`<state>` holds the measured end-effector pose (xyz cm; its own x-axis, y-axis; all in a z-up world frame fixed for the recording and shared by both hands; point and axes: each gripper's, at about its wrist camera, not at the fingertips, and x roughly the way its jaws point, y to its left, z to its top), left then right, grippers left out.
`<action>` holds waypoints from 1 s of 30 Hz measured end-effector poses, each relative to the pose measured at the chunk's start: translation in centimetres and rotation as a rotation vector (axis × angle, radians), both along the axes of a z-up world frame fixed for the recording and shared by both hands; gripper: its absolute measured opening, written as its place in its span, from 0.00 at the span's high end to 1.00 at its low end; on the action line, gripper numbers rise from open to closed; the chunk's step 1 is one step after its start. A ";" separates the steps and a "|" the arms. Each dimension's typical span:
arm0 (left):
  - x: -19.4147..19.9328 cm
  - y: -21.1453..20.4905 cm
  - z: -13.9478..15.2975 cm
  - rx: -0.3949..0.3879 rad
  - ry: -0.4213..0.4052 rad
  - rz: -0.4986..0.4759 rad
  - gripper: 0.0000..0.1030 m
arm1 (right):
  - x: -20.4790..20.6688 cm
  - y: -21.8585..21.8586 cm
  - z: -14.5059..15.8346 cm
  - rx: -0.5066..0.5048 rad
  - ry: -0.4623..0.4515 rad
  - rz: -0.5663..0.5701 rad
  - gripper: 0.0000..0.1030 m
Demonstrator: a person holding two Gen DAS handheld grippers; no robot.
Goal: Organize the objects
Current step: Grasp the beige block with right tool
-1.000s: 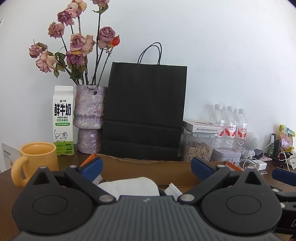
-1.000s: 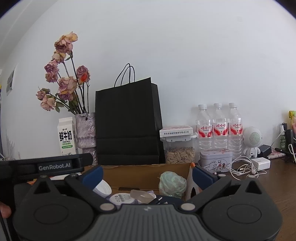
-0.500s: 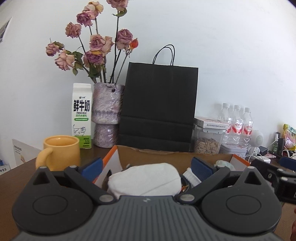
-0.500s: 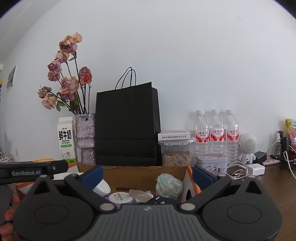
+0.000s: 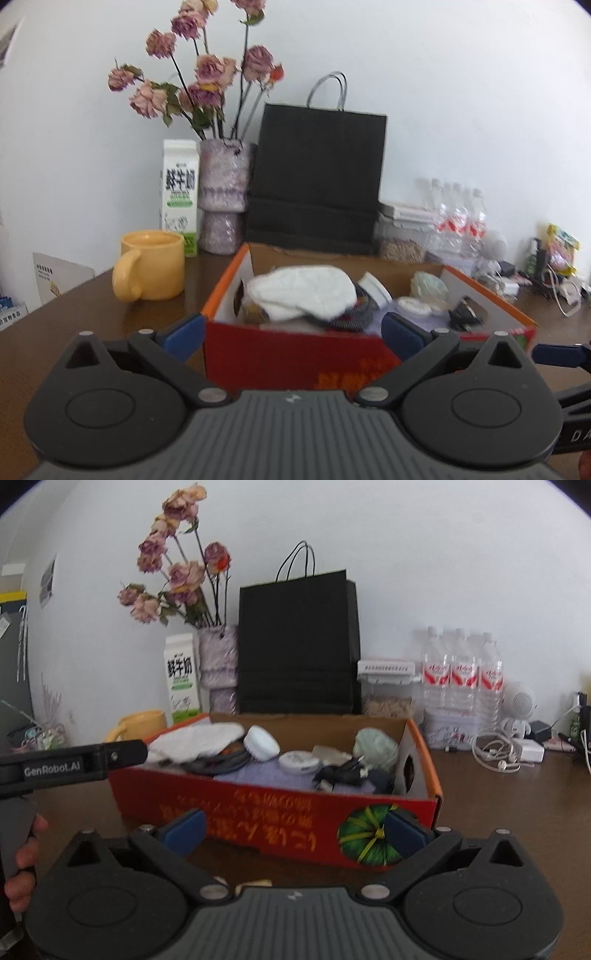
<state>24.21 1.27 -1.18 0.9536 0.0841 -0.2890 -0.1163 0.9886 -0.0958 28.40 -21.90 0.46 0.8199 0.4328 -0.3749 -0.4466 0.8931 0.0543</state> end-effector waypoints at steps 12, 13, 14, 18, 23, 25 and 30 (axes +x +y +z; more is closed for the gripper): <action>-1.4 -0.2 -1.5 -0.029 0.194 -0.095 0.00 | -1.2 -0.7 -1.2 -0.016 0.206 -0.016 0.00; -1.5 -0.1 -1.4 -0.035 0.193 -0.091 0.00 | -0.9 -0.8 -1.4 -0.011 0.229 -0.028 0.00; -1.5 0.0 -1.4 -0.039 0.194 -0.087 0.00 | -0.6 -0.9 -1.6 0.000 0.252 -0.036 0.00; -1.4 0.2 -1.3 -0.055 0.191 -0.076 0.00 | -0.4 -1.1 -1.8 0.036 0.260 -0.026 0.10; -1.2 0.2 -1.2 -0.082 0.198 -0.067 0.00 | 0.7 -0.2 -2.0 0.039 0.269 -0.014 0.28; -1.1 -0.1 -1.3 -0.084 0.203 -0.068 0.00 | 1.0 0.0 -2.1 0.035 0.278 -0.001 0.53; -1.0 -0.4 -1.5 -0.089 0.213 -0.085 0.00 | 0.5 -1.4 -1.5 0.169 0.253 0.058 0.78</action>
